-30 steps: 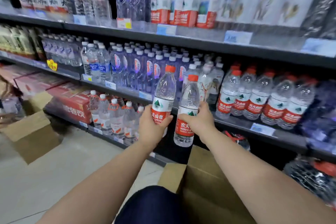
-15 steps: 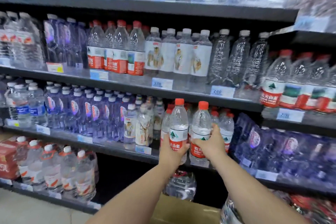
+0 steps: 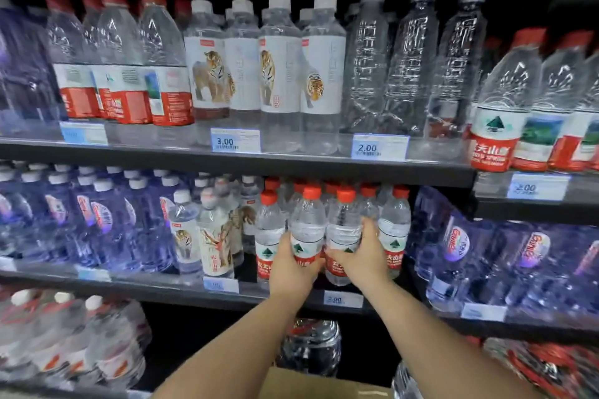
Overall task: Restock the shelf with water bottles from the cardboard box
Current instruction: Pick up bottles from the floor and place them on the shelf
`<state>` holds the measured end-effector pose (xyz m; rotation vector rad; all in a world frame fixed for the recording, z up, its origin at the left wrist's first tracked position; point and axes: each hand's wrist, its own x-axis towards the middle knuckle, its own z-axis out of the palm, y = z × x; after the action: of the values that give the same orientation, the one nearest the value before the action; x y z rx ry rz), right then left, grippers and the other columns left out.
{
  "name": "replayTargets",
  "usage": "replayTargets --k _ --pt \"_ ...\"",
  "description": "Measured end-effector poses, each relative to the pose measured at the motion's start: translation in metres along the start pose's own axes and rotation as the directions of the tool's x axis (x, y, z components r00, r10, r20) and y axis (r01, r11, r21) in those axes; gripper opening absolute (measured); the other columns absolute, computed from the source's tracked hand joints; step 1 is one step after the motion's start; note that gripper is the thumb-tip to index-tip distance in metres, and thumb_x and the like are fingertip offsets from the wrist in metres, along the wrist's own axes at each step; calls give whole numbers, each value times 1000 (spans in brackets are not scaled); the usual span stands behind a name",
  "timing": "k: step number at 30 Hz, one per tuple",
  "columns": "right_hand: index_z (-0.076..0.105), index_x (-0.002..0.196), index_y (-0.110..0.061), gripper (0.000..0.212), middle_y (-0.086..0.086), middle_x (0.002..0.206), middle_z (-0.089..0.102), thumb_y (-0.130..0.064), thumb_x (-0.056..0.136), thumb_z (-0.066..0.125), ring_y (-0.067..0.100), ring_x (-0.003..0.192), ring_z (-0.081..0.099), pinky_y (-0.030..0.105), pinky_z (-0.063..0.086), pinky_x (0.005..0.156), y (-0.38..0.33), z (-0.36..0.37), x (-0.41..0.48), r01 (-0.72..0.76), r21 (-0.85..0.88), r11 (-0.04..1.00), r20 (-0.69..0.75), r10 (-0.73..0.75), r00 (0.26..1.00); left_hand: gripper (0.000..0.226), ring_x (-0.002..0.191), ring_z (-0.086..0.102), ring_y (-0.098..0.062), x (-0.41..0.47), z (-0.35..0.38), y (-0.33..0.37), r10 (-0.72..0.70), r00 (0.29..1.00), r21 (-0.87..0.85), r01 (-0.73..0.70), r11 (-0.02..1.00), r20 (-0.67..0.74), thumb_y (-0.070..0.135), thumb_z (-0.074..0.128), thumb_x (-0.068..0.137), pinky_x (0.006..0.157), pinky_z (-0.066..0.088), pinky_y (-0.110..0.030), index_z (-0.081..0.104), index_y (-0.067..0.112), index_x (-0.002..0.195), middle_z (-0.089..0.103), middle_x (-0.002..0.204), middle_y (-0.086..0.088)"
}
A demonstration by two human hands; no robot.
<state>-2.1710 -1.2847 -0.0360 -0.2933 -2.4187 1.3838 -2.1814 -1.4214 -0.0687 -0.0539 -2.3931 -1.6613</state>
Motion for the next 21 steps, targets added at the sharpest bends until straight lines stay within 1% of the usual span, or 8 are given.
replayTargets --k 2,4,6,9,11,14,17,21 --pt "38 133 -24 83 -6 110 64 -19 66 86 16 98 62 28 47 79 2 7 8 -22 20 1000 -1 22 1000 58 98 59 -8 7 4 -1 -28 1000 21 28 999 -5 29 81 71 85 47 -28 47 34 117 63 108 15" --pt "37 133 -26 87 -6 113 65 -25 62 87 17 101 63 33 50 83 6 13 11 -38 16 999 -6 38 999 55 93 60 -8 8 8 -3 -50 999 31 51 998 -14 27 81 71 79 46 -27 48 33 115 61 101 17" --pt "39 131 -26 86 -6 114 66 -27 60 88 17 103 64 32 50 83 13 18 9 -47 3 999 2 47 999 53 91 62 -8 7 10 -8 -84 996 33 85 996 -14 23 82 71 76 49 -27 49 31 112 59 95 21" --pt "43 125 -23 78 -9 106 65 -23 62 88 16 99 65 26 46 76 23 22 6 -42 20 999 2 42 999 54 93 65 -11 5 11 -18 -120 993 69 120 990 6 23 83 71 81 55 -36 45 32 109 63 98 16" --pt "41 124 -22 76 -6 107 65 -24 64 88 17 98 64 27 45 75 24 20 6 -38 5 999 20 38 999 58 94 65 -13 4 10 -19 -133 991 85 131 988 24 23 83 71 83 56 -39 41 33 109 64 102 13" --pt "40 123 -19 73 -2 109 64 -20 67 87 15 94 60 26 43 77 21 16 9 -54 -18 998 95 56 994 56 95 64 -15 3 7 -18 -128 991 131 121 984 41 28 81 73 81 53 -35 38 29 110 63 105 9" --pt "44 126 -16 74 -5 108 60 -15 66 86 13 96 56 25 40 80 22 11 6 -92 -28 995 192 96 977 49 94 62 -10 -6 2 -19 -62 997 154 56 986 37 34 74 77 79 50 -30 46 29 116 62 102 15" --pt "51 125 -14 70 -9 105 57 -14 65 86 10 98 54 24 39 82 30 15 -2 -58 -29 998 184 63 981 39 90 63 -6 -12 -8 -25 -66 998 167 64 984 5 35 75 77 78 51 -29 53 35 109 64 93 22"
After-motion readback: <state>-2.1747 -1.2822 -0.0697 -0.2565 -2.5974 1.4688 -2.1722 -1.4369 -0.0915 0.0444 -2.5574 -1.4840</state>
